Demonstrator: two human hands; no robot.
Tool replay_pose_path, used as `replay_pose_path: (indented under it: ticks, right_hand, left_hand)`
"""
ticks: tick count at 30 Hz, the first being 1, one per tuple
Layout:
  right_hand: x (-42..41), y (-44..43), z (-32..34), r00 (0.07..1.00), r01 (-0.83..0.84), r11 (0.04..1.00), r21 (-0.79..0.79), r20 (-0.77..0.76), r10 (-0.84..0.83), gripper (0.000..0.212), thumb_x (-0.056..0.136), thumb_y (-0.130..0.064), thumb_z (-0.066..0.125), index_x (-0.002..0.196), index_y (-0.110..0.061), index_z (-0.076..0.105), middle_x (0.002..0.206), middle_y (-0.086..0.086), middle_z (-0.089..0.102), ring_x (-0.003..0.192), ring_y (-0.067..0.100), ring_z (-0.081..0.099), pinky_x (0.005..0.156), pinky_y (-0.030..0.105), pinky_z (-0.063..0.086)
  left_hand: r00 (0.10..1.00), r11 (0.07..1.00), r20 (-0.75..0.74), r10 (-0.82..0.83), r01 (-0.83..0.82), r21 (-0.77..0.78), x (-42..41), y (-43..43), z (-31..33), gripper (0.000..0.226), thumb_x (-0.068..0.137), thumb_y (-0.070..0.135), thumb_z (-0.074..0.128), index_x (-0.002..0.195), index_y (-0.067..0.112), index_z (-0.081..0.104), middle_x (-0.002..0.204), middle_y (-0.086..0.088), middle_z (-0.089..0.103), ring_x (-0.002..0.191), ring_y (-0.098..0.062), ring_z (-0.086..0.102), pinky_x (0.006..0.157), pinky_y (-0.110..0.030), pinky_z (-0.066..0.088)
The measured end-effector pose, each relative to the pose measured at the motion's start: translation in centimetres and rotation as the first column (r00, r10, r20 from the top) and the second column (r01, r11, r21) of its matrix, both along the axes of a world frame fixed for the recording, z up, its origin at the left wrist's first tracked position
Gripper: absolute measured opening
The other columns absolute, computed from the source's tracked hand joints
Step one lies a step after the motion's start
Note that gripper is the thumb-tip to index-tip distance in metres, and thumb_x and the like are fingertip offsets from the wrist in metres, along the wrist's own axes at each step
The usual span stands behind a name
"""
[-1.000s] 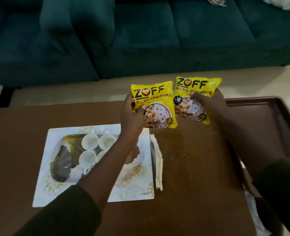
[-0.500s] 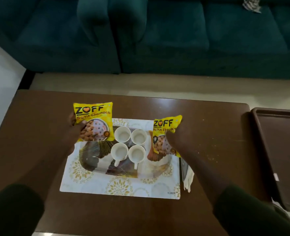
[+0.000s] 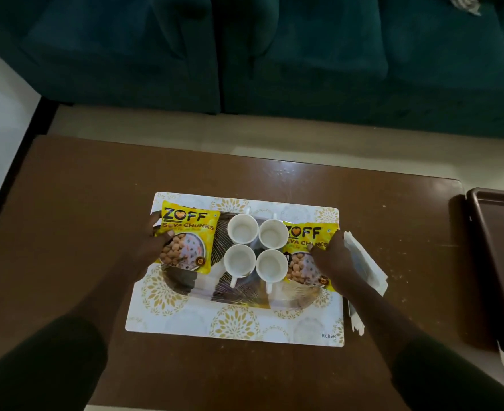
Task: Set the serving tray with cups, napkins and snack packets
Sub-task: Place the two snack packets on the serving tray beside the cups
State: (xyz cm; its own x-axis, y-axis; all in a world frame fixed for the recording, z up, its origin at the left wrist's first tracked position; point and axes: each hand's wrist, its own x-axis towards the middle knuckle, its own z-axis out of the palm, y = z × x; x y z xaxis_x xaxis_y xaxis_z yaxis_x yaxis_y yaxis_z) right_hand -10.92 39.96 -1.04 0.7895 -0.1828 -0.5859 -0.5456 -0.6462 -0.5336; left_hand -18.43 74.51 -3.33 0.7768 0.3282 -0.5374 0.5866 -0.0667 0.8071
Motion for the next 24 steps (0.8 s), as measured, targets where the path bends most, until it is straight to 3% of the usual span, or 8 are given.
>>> replay_pose_path:
  ticks: [4, 8, 11, 13, 16, 18, 21, 24]
  right_hand:
    - [0.2, 0.2, -0.7, 1.000, -0.014, 1.000, 0.003, -0.021, 0.015, 0.052, 0.088, -0.018, 0.062, 0.134, -0.015, 0.038, 0.127, 0.012, 0.061, 0.113, 0.032, 0.058, 0.088, 0.040, 0.048]
    - [0.3, 0.6, -1.4, 0.997, 0.027, 0.998, 0.052, -0.075, -0.024, 0.056, 0.088, -0.017, 0.063, 0.137, -0.016, 0.037, 0.129, 0.011, 0.060, 0.114, 0.029, 0.057, 0.090, 0.040, 0.049]
    - [-0.1, 0.9, -1.6, 0.995, 0.048, 0.997, 0.053, -0.088, -0.044, 0.055, 0.089, -0.018, 0.063, 0.137, -0.015, 0.037, 0.130, 0.011, 0.059, 0.117, 0.030, 0.057, 0.095, 0.043, 0.049]
    - [-0.4, 1.2, -1.8, 0.994, 0.068, 0.996, 0.051, -0.089, -0.063, 0.050, 0.089, -0.018, 0.062, 0.133, -0.015, 0.039, 0.127, 0.010, 0.060, 0.108, 0.026, 0.058, 0.085, 0.035, 0.050]
    - [-0.9, 1.4, -2.2, 0.995, 0.074, 0.995, 0.065, -0.076, -0.069, 0.043, 0.089, -0.017, 0.060, 0.128, -0.016, 0.041, 0.122, 0.010, 0.062, 0.093, 0.020, 0.056, 0.065, 0.025, 0.045]
    - [-1.3, 1.6, -2.4, 0.997, 0.060, 0.997, 0.048, -0.061, -0.057, 0.041, 0.089, -0.017, 0.059, 0.126, -0.017, 0.041, 0.118, 0.010, 0.064, 0.093, 0.022, 0.059, 0.073, 0.030, 0.048]
    - [-1.7, 1.8, -2.3, 0.999, 0.036, 0.999, -0.006, -0.040, -0.036, 0.038, 0.088, -0.018, 0.058, 0.122, -0.017, 0.041, 0.112, 0.011, 0.065, 0.098, 0.029, 0.063, 0.080, 0.038, 0.052]
    - [-2.1, 2.1, -1.7, 0.999, 0.020, 0.996, -0.086, 0.032, -0.017, 0.036, 0.088, -0.017, 0.060, 0.119, -0.009, 0.044, 0.114, 0.014, 0.065, 0.103, 0.031, 0.062, 0.077, 0.032, 0.045]
  left_hand:
    - [0.999, 0.999, -0.029, -0.021, 0.019, -0.048, 0.1, 0.3, -0.8, 0.035, 0.098, 0.005, 0.052, 0.122, 0.032, 0.049, 0.101, 0.004, 0.066, 0.093, -0.011, 0.064, 0.072, -0.031, 0.052]
    - [0.998, 0.997, -0.036, -0.055, 0.053, -0.056, 0.5, 0.0, -0.5, 0.035, 0.097, 0.007, 0.055, 0.120, 0.034, 0.052, 0.105, -0.007, 0.069, 0.093, -0.015, 0.067, 0.074, -0.033, 0.055]
    - [0.992, 0.994, -0.068, -0.105, 0.107, 0.021, 0.5, -0.8, -0.5, 0.035, 0.096, 0.007, 0.056, 0.122, 0.030, 0.051, 0.120, -0.014, 0.064, 0.105, -0.027, 0.065, 0.090, -0.050, 0.055]
    - [0.988, 0.988, -0.083, -0.131, 0.137, 0.069, 0.2, -1.2, -0.8, 0.033, 0.097, 0.008, 0.054, 0.125, 0.025, 0.050, 0.129, -0.016, 0.061, 0.117, -0.034, 0.060, 0.097, -0.056, 0.051]
    - [0.982, 0.979, -0.105, -0.155, 0.167, 0.120, 0.1, -1.4, -1.0, 0.035, 0.098, 0.011, 0.053, 0.131, 0.020, 0.049, 0.134, -0.013, 0.058, 0.127, -0.033, 0.053, 0.100, -0.054, 0.049]
    - [0.978, 0.968, -0.118, -0.170, 0.188, 0.167, 0.1, -1.3, -1.0, 0.040, 0.097, 0.013, 0.055, 0.136, 0.022, 0.046, 0.133, -0.006, 0.056, 0.129, -0.029, 0.050, 0.098, -0.045, 0.048]
    - [0.963, 0.932, -0.128, -0.237, 0.263, 0.248, 0.1, -1.4, -0.7, 0.043, 0.094, 0.020, 0.060, 0.135, 0.022, 0.046, 0.119, -0.003, 0.065, 0.114, -0.030, 0.062, 0.081, -0.033, 0.047]
    - [0.955, 0.869, -0.096, -0.281, 0.296, 0.396, 0.0, -2.0, 0.1, 0.062, 0.090, 0.030, 0.066, 0.143, 0.016, 0.037, 0.125, -0.008, 0.066, 0.112, -0.030, 0.064, 0.090, -0.040, 0.052]
